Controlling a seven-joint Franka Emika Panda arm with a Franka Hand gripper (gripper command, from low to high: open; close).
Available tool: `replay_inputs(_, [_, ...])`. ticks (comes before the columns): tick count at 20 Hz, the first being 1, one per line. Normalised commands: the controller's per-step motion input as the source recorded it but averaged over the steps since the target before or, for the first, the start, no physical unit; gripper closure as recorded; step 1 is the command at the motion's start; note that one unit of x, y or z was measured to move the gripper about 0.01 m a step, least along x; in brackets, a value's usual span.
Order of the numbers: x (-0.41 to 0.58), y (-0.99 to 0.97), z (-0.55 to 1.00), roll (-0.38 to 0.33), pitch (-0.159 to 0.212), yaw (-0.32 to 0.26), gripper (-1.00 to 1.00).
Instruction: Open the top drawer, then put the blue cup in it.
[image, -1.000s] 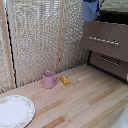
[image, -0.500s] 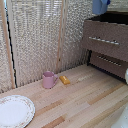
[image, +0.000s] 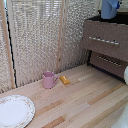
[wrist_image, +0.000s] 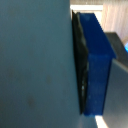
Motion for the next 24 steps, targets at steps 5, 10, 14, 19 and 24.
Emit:
replay_inputs(5, [0.491,-0.42,0.60,0.130,0.029,-0.096,1.00])
replay_inputs(10, [0.061,-0.55,0.31,0.066,0.156,-0.154,1.00])
replay_inputs(14, [0.003,-0.69,0.13,0.008,0.246,-0.111,1.00])
replay_inputs(19, [0.011,-0.30,0.31,0.052,0.045,-0.030,-1.00])
replay_inputs(24, [0.055,-0.02,0.87,0.110,0.027,0.011,-1.00])
